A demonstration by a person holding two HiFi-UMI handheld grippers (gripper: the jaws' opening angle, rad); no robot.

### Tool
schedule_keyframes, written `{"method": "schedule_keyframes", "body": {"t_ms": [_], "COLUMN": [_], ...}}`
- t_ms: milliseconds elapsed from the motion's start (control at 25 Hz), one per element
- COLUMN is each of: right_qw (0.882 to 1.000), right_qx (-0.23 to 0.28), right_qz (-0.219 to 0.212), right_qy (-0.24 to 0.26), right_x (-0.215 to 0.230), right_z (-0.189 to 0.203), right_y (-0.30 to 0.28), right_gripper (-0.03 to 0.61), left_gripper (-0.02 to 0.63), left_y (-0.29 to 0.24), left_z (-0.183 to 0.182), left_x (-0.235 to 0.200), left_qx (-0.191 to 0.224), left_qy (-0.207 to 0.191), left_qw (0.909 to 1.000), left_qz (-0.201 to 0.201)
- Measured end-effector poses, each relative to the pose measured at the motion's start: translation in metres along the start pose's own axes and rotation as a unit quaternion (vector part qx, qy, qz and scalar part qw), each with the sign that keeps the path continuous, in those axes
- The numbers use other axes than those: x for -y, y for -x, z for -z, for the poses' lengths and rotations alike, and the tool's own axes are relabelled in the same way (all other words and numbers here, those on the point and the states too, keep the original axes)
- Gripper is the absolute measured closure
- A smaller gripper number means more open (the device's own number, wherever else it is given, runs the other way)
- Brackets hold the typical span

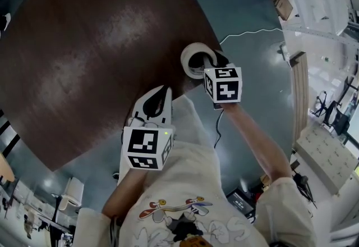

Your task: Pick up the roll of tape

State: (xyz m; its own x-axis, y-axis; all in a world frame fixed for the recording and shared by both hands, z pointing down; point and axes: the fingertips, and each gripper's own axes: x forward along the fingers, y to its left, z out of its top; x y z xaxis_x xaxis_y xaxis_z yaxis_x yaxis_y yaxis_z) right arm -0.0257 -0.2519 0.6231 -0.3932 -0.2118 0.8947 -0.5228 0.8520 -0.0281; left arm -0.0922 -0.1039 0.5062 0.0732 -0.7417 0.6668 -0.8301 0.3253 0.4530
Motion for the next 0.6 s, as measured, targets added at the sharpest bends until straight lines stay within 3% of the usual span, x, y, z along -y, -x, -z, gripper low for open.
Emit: {"method": "schedule_keyframes", "body": {"t_ms": [600], "right_qw": [0.987], "right_qx": [0.147], "right_qz": [-0.025], "right_qy": [-0.062], "right_x": [-0.004], "right_z": [-0.044], "right_y": [0.099], "right_gripper": [0.486], "left_gripper": [0.607], "left_y": [0.025], "left_z": [-0.02], "left_x": [0.026], "left_qx": [0.036], "left_qy": [-0.045], "left_qw": [0.9983], "left_qz": [0.007]}}
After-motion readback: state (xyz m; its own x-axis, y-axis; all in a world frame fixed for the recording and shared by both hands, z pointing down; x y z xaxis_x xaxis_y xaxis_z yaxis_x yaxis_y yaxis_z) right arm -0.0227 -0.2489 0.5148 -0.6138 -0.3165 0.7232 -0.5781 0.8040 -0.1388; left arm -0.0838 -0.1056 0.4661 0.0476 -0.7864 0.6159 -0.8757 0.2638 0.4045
